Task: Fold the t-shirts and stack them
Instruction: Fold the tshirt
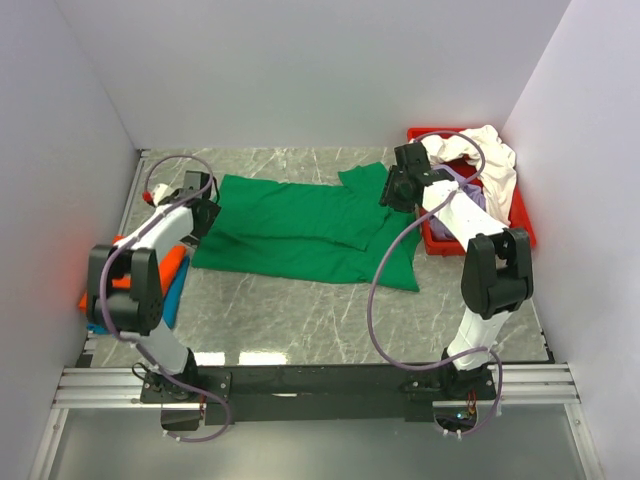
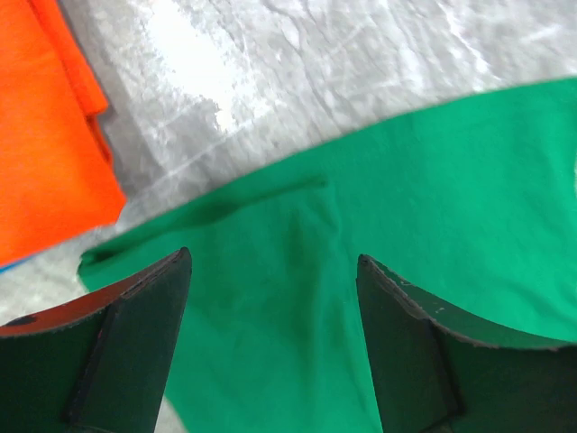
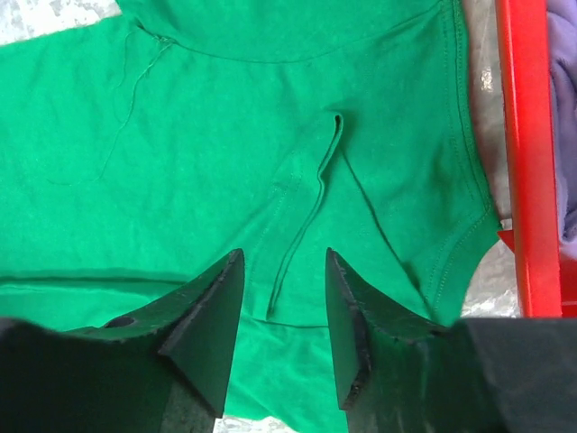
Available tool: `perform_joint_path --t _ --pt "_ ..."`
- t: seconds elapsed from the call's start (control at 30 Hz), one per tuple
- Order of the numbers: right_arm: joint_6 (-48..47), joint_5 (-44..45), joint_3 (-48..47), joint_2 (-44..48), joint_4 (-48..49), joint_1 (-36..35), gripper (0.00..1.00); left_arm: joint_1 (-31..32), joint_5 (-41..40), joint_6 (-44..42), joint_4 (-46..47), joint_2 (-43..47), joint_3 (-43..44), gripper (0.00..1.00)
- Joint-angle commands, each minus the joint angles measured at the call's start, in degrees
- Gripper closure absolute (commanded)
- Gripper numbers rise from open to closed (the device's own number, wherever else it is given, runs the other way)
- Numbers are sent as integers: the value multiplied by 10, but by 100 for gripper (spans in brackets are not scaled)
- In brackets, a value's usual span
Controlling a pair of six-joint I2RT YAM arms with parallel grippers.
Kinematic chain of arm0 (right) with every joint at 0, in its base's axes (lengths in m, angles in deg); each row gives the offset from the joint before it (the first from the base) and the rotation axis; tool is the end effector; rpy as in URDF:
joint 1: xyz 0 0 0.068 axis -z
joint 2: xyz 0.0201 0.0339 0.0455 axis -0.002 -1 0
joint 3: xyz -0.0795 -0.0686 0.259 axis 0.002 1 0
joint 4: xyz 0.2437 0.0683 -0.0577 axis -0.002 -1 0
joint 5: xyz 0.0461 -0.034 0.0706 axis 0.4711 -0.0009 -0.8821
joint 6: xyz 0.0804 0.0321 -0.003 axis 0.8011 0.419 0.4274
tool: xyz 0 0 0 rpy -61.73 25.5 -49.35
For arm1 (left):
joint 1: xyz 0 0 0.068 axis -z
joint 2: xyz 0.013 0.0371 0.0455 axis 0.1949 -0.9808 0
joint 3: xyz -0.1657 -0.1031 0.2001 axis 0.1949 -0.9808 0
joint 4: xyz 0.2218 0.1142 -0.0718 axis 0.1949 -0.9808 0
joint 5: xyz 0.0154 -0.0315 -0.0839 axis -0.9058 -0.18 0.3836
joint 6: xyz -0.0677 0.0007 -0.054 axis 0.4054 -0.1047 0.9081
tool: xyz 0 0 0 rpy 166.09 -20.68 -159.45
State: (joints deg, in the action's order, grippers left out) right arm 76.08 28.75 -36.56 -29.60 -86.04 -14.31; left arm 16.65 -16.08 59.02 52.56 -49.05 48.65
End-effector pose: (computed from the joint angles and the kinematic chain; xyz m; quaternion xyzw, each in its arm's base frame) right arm 0.4108 0.0987 0.2333 0.1178 0.9347 0.0881 0.3236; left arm 0.3627 -0.0001 0.1852 -0.5381 0.7742 0.0298 0.3320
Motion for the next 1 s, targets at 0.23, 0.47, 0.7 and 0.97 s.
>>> perform_joint_path --t 0.23,0.47,0.7,0.97 --pt "50 -37 138 180 37 7 51 0 45 16 21 190 -169 29" --pt "104 -88 364 355 95 7 52 -3 34 23 56 238 -242 32" --pt "125 -21 474 445 70 10 51 -9 25 20 76 206 -231 33" --pt "104 7 478 427 68 31 51 -18 14 14 90 166 -221 36"
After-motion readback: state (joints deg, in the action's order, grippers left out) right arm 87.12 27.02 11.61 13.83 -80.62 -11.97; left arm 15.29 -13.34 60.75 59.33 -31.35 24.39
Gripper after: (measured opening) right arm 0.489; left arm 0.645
